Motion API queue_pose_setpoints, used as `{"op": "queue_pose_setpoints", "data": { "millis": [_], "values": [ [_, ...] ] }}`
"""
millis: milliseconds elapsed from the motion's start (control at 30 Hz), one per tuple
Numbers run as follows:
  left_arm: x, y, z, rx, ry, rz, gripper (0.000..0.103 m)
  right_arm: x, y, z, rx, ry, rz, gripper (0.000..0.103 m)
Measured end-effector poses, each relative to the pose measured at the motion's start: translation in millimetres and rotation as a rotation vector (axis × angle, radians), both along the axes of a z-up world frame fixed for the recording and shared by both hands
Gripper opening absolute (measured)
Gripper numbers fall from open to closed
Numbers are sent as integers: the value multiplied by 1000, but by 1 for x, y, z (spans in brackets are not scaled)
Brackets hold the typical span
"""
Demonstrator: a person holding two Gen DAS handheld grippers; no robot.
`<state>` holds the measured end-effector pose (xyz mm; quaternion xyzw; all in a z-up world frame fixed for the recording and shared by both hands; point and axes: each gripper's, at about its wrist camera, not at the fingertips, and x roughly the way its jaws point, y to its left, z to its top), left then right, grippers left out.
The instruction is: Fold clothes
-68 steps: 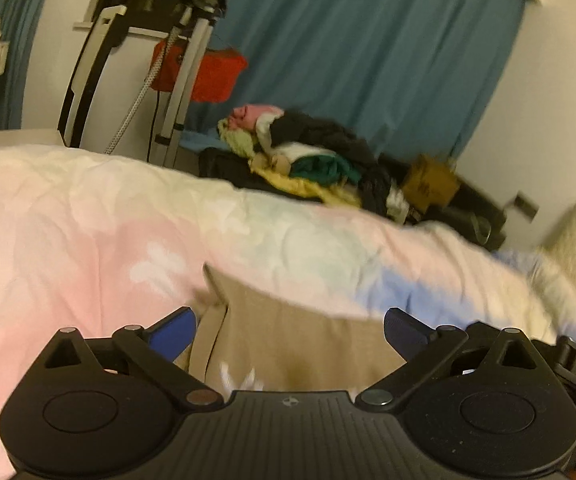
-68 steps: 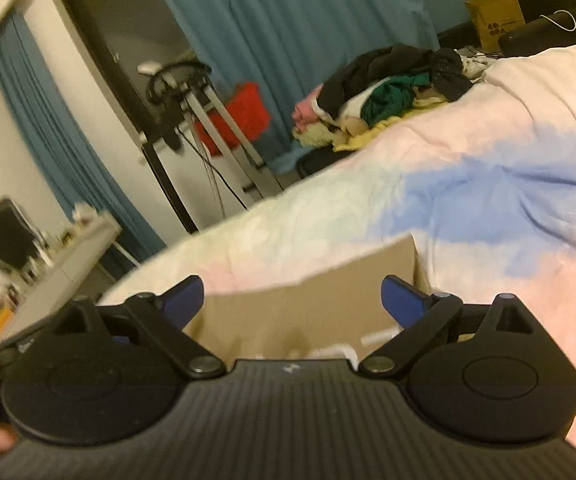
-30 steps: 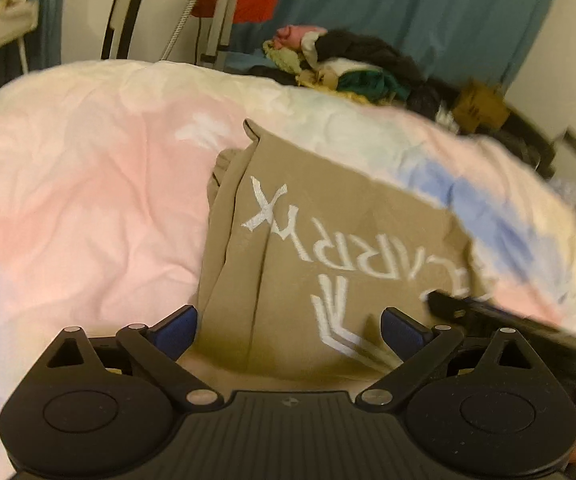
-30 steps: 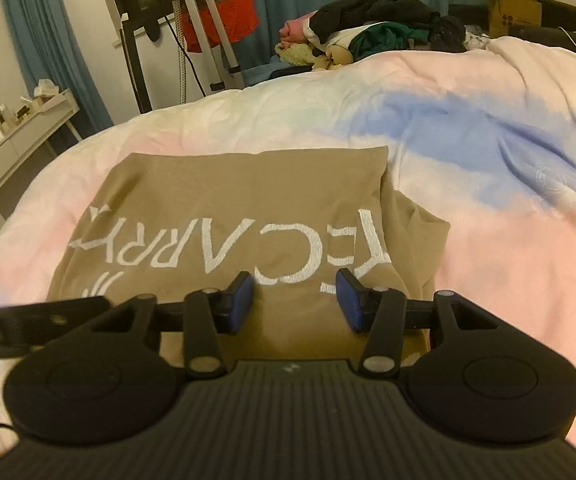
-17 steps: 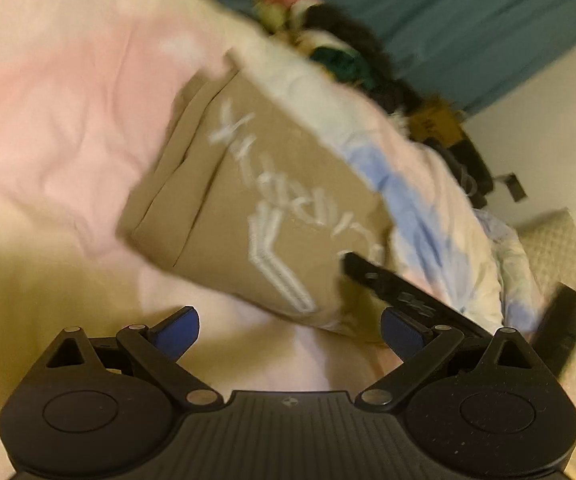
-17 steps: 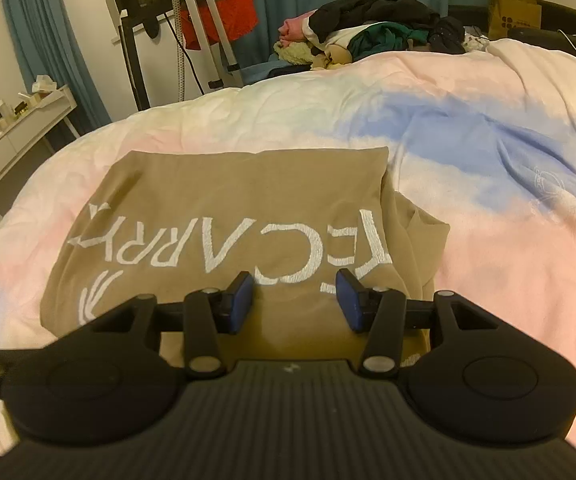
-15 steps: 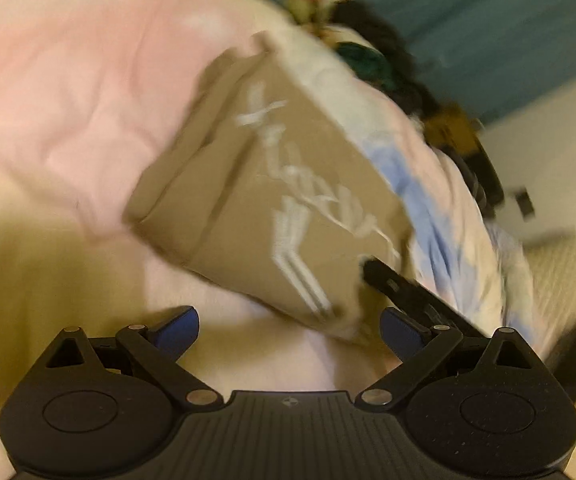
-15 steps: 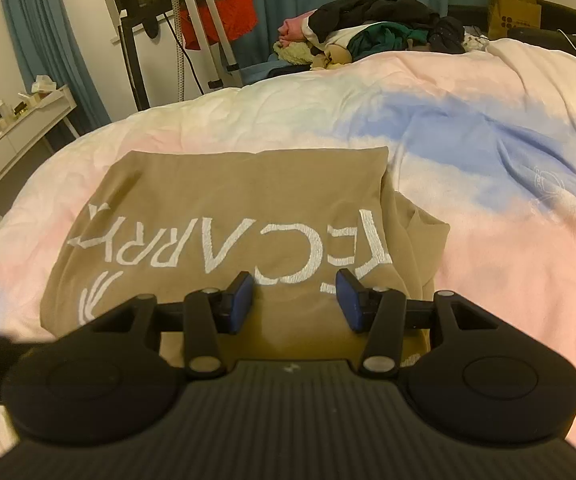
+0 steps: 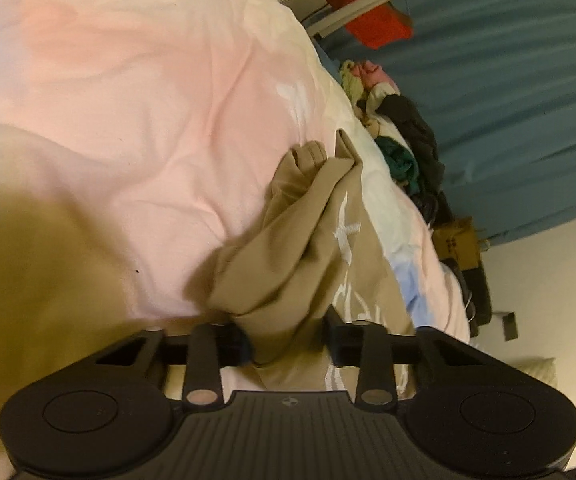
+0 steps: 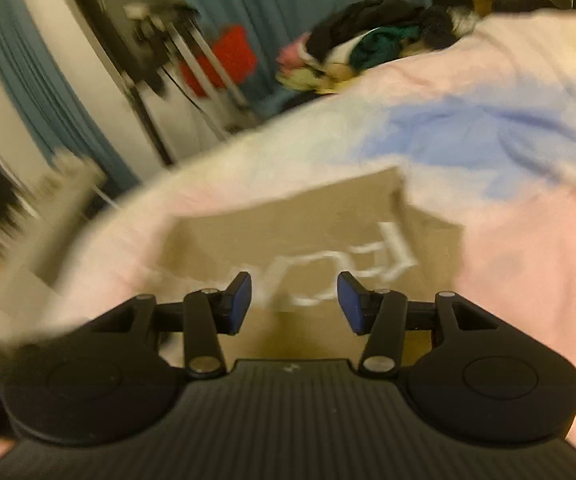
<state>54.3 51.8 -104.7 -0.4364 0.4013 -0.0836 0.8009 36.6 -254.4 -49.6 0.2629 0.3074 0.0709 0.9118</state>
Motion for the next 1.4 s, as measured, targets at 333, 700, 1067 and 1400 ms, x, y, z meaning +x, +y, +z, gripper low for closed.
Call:
{"op": "queue_pose_setpoints", "data": {
  "millis": [333,700,1067,1400],
  "values": [
    [-6,6,15,-35,-78,5,20,1,4,-58,657,234,134,87],
    [-9,8,20,-78,-108,14,19,-23,-47,-111,904,275,-363,48],
    [-15,5,42,-146,-96,-66,18,-49,-41,-51,700,68,-381,27],
    [17,-66,106,-196,20,-272,19,-76,-126,26,694,-25,-425,26]
  ]
}}
